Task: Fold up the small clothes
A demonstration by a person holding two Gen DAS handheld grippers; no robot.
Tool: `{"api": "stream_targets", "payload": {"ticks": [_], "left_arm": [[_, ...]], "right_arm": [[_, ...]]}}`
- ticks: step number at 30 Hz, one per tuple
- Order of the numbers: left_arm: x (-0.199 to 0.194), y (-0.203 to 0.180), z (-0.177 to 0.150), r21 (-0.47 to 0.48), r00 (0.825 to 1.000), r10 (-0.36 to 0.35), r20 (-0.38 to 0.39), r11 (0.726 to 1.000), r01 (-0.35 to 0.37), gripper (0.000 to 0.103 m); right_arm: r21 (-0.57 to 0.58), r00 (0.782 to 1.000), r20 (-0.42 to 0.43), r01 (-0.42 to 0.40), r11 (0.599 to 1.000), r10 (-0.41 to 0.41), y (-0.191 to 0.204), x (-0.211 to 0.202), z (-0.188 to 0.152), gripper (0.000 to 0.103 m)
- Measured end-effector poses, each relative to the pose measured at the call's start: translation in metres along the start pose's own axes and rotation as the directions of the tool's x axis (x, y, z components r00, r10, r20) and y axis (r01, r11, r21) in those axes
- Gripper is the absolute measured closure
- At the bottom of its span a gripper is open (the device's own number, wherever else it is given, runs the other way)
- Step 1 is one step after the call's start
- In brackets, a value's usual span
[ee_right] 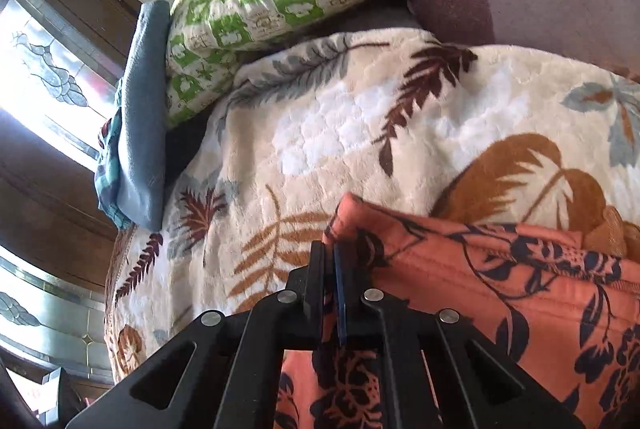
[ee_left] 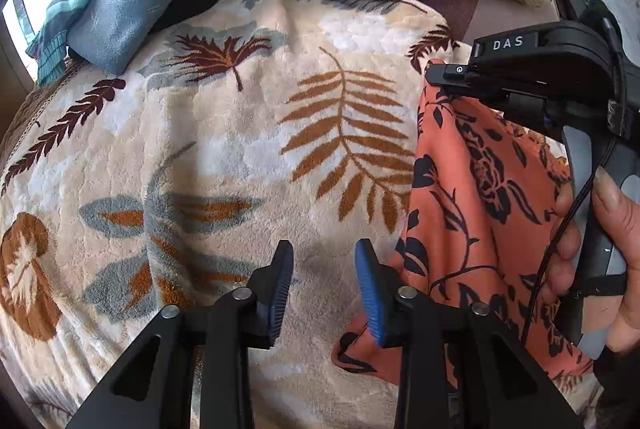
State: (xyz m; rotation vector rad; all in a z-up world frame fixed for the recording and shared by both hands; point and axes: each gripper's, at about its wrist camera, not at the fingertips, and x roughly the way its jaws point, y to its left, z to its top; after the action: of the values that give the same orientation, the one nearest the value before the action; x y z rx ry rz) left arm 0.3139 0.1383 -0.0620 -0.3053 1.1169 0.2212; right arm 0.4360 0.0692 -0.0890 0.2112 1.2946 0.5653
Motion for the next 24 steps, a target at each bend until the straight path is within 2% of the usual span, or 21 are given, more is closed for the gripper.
{"api": "stream_targets", "payload": {"ticks": [1,2,4,6,7,10,12,15,16,18,21,22,24], "left_arm": [[0.008,-0.002,-0.001,0.010,1.000,0.019,-0.024,1.000,-0.018,0.076],[0.011,-0.005,-0.002,0.019,0.999,0.039,-0.023,0.999,-0.038,0.077],[0.008,-0.010,-0.001,0.034,0.999,0.049,-0.004,0.998,-0.049,0.078],[0.003,-0.002,0.001,-0.015,1.000,-0.010,-0.021,1.000,0.010,0.078],[0.000,0.006,0.002,-0.060,0.999,-0.048,-0.025,0.997,0.046,0.078],[-0.010,0.033,0.005,-0.184,0.993,-0.122,-0.004,0.976,0.119,0.078],[-0.014,0.047,0.003,-0.250,0.990,-0.140,-0.014,0.959,0.132,0.077],[-0.017,0.058,-0.014,-0.371,0.983,-0.180,-0.041,0.916,0.152,0.070],[-0.016,0.054,-0.019,-0.386,0.979,-0.192,-0.060,0.909,0.155,0.064],[-0.016,0.043,-0.025,-0.383,0.969,-0.235,-0.072,0.904,0.190,0.063],[-0.023,0.033,-0.028,-0.362,0.975,-0.216,-0.044,0.914,0.186,0.062],[-0.025,0.035,-0.029,-0.374,0.975,-0.218,-0.037,0.908,0.189,0.062],[-0.032,0.042,-0.039,-0.443,0.970,-0.244,-0.019,0.871,0.211,0.061]], "right_arm": [[-0.006,0.998,-0.050,0.030,1.000,-0.030,-0.003,0.013,0.000,0.099],[0.000,0.998,-0.060,0.022,1.000,-0.022,-0.006,0.017,-0.001,0.100],[0.028,0.999,-0.004,-0.044,0.999,0.044,-0.008,0.000,0.000,0.094],[0.058,0.995,0.062,-0.077,0.995,0.073,-0.015,-0.024,0.001,0.091],[0.069,0.994,0.083,-0.075,0.995,0.070,-0.020,-0.035,0.002,0.085],[0.072,0.994,0.109,-0.017,0.997,0.010,-0.033,-0.062,-0.001,0.067],[0.074,0.996,0.091,0.016,0.997,-0.023,-0.042,-0.070,-0.006,0.065],[0.086,0.997,0.062,0.037,0.996,-0.043,-0.051,-0.076,-0.015,0.061],[0.082,0.997,0.058,0.044,0.996,-0.049,-0.053,-0.078,-0.019,0.060],[0.081,0.996,0.054,0.060,0.995,-0.065,-0.054,-0.078,-0.022,0.058],[0.098,0.997,0.043,0.052,0.994,-0.056,-0.053,-0.072,-0.022,0.052],[0.097,0.998,0.033,0.045,0.994,-0.049,-0.050,-0.069,-0.020,0.050],[0.069,0.999,0.018,0.040,0.997,-0.041,-0.040,-0.061,-0.016,0.049]]}}
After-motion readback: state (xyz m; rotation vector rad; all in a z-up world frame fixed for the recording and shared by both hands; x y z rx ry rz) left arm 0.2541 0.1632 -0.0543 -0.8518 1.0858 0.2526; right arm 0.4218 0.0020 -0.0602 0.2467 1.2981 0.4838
